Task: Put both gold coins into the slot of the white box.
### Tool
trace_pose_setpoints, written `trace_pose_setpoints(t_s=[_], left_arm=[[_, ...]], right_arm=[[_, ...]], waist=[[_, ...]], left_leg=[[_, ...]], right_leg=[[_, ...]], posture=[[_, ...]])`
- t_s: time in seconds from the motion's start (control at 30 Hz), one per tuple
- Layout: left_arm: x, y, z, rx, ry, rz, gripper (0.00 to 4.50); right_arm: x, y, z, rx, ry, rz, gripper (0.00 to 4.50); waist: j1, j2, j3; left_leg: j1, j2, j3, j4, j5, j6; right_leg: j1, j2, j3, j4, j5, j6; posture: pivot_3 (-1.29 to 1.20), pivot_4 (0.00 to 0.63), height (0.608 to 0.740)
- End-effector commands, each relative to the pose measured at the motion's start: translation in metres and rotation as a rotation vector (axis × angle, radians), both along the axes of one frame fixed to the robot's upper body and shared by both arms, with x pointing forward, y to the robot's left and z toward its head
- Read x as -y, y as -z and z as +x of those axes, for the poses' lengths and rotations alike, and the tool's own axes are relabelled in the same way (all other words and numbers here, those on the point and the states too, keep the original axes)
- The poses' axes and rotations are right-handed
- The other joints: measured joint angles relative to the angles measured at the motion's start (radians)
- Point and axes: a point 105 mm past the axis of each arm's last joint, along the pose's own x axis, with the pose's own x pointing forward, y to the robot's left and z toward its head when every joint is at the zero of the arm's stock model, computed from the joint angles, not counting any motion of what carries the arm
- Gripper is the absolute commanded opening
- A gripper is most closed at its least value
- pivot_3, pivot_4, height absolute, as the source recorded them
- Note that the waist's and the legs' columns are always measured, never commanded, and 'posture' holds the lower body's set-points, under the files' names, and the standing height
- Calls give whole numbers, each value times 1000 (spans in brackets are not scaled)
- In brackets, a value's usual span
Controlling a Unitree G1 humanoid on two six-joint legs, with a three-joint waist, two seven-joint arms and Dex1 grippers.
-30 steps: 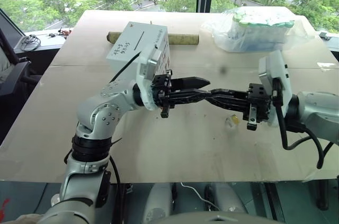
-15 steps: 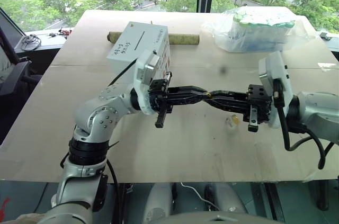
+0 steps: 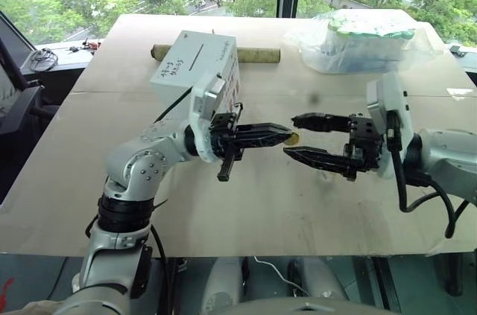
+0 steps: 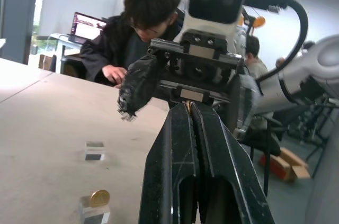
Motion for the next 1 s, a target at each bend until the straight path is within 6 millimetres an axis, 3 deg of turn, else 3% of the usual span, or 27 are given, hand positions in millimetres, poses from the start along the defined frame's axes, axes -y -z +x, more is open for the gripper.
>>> trace_pose_setpoints(t_s=[0.03, 0.17, 0.27, 0.4, 0.53, 0.63, 1.0], left_arm=[[-10, -15, 12, 15, -77, -50, 0], [-21, -31, 34, 82, -269, -75, 0], [-29, -43, 53, 146, -485, -50, 0], [-58, -90, 79, 323, -1006, -56, 0], [-80, -106, 102, 343, -1460, 145, 0], [-80, -109, 109, 386, -1583, 201, 0], [-83, -90, 130, 315, -1743, 348, 0]], right_arm=[[13, -12, 2, 65, 57, 6, 3690], [28, -13, 4, 159, 136, -63, 3690], [39, -23, 0, 203, 154, 6, 3690], [87, -50, 9, 359, 339, -37, 3690], [106, -75, -1, 380, 274, -29, 3690], [107, -88, -4, 434, 223, -11, 3690], [95, -101, -3, 416, 101, 180, 3690]], waist=[[0, 0, 0], [3, -1, 0], [4, -1, 0], [10, -3, 3], [15, -5, 3], [16, -4, 3], [24, -5, 3]], left_leg=[[0, 0, 0, 0, 0, 0], [0, 0, 0, 0, 0, 0], [0, 0, 0, 0, 0, 0], [-1, 0, 0, 0, 0, 0], [0, -1, 0, 0, 0, 0], [0, -1, 0, 0, 0, 0], [-1, -1, 1, 0, 3, -5]], right_leg=[[0, 0, 0, 0, 0, 0], [0, 0, 0, 0, 0, 0], [0, 0, 0, -1, 0, 0], [0, 0, 0, -1, 0, 0], [1, 1, 0, -1, 1, 1], [1, 1, 1, -1, 1, 1], [0, -1, 1, -1, 1, 1]], posture=[[0, 150, 740], [0, 150, 740], [0, 150, 740], [0, 150, 740], [0, 150, 740], [0, 150, 740], [0, 150, 740]])
